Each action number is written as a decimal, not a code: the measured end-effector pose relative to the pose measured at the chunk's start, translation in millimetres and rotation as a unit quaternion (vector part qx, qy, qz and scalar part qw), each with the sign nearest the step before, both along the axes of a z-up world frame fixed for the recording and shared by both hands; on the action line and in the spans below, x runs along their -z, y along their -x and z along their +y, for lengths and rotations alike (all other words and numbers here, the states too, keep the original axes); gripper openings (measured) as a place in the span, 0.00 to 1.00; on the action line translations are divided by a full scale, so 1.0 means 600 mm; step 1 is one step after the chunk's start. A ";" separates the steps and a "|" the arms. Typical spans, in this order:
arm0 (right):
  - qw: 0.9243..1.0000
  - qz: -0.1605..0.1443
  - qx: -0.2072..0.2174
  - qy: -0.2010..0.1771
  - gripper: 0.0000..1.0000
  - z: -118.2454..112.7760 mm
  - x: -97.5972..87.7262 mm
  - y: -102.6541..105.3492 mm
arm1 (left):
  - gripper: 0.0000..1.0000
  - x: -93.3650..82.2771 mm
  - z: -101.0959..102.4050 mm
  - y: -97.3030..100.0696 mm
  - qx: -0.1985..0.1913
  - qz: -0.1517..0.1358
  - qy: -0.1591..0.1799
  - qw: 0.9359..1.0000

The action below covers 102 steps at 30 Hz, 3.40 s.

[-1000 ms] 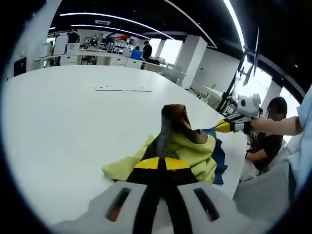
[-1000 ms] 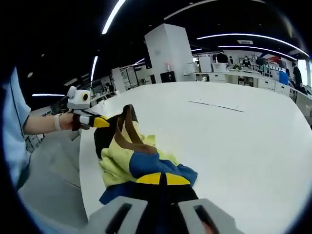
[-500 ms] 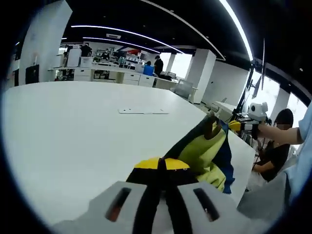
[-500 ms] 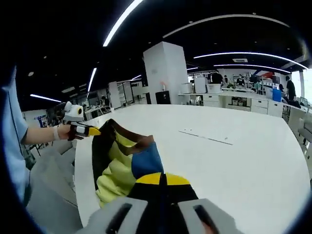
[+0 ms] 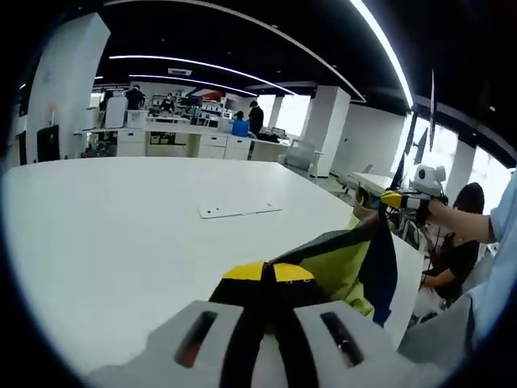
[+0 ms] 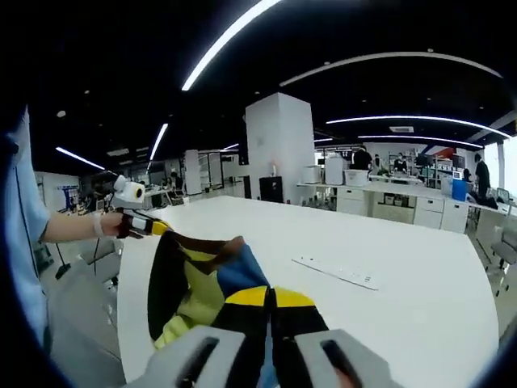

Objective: Fold the garment on the visible template until the final outline fits inside the template.

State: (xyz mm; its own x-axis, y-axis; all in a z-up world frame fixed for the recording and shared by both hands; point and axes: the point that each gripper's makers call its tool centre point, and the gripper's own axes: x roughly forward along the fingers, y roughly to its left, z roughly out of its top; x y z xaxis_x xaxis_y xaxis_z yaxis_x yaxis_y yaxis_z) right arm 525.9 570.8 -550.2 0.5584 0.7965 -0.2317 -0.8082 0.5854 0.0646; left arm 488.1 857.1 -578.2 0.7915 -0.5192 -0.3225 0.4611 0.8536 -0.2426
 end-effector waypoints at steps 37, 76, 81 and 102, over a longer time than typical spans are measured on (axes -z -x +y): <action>0.998 0.046 0.042 0.016 0.00 -0.007 0.113 -0.254 | 0.00 0.134 0.025 -0.290 0.026 0.081 -0.006 0.996; 0.978 0.167 0.062 0.110 0.00 -0.007 0.367 -0.325 | 0.00 0.311 0.006 -0.300 0.014 0.188 -0.041 0.981; 0.978 0.168 0.052 0.117 0.00 -0.012 0.371 -0.295 | 0.00 0.306 -0.001 -0.267 0.021 0.188 -0.046 0.981; 0.956 -0.028 -0.119 0.268 0.12 0.050 0.313 -0.219 | 0.15 0.223 -0.072 -0.275 0.155 -0.008 -0.300 0.941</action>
